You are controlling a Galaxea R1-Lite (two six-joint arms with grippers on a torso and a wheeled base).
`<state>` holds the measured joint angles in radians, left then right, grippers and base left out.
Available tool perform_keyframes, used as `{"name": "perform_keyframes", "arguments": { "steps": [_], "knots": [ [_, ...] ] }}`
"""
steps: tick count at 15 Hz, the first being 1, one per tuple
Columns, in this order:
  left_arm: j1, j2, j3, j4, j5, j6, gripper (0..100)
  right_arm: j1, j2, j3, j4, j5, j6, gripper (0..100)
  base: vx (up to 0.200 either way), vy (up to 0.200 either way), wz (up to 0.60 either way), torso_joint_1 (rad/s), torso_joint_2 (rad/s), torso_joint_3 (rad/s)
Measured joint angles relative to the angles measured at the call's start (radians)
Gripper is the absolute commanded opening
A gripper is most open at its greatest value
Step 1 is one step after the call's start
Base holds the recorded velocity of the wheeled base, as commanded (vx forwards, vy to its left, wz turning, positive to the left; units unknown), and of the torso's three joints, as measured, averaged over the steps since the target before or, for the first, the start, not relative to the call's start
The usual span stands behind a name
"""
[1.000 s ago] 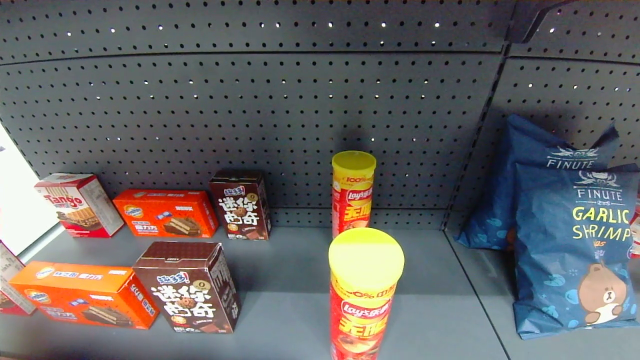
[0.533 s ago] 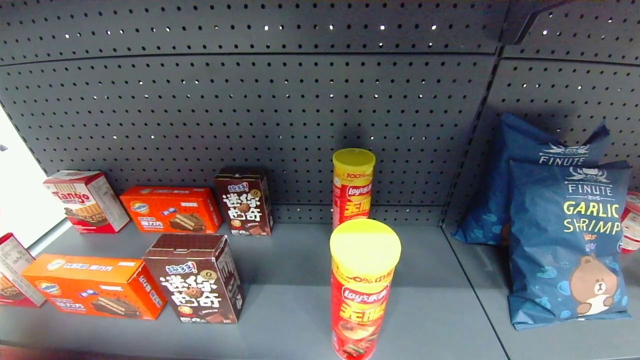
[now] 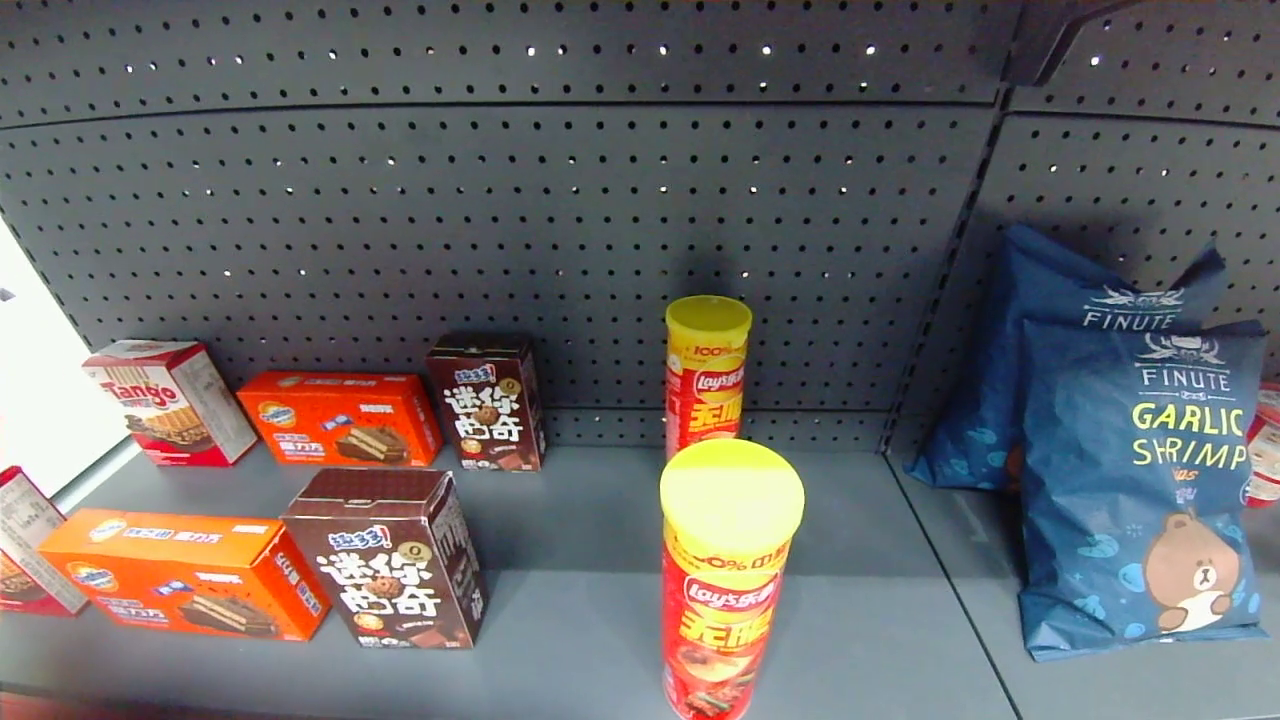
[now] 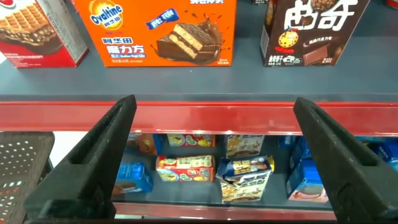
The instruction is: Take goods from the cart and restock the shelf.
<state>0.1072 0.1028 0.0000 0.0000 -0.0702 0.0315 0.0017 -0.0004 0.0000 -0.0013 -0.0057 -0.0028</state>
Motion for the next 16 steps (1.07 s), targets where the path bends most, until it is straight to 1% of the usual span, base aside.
{"name": "perform_keyframes", "arguments": {
  "steps": [2, 5, 7, 15, 16],
  "knots": [
    [-0.006, 0.0, 0.0, 0.0, 0.0, -0.001, 100, 0.0, 0.0, -0.001, 0.004, 0.0, -0.001, 100, 0.0, 0.0, 0.0, 0.0, 0.0, 0.0],
    [-0.079, -0.026, 0.0, 0.0, 0.0, -0.002, 100, 0.001, 0.0, -0.001, 0.001, 0.0, 0.0, 100, 0.0, 0.0, 0.0, 0.0, 0.0, 0.0],
    [-0.103, -0.066, 0.0, 0.0, 0.002, -0.01, 100, 0.001, 0.0, -0.001, 0.0, 0.0, 0.0, 100, 0.0, 0.0, 0.0, 0.0, 0.0, 0.0],
    [-0.111, -0.096, 0.0, -0.001, 0.008, -0.005, 100, 0.001, 0.0, 0.0, 0.0, 0.0, 0.0, 100, 0.0, 0.0, 0.0, 0.0, 0.0, 0.0],
    [-0.112, -0.097, 0.0, -0.001, 0.013, -0.01, 100, 0.001, 0.0, 0.0, 0.0, 0.0, 0.0, 100, 0.0, 0.0, 0.0, 0.0, 0.0, 0.0]
  ]
}}
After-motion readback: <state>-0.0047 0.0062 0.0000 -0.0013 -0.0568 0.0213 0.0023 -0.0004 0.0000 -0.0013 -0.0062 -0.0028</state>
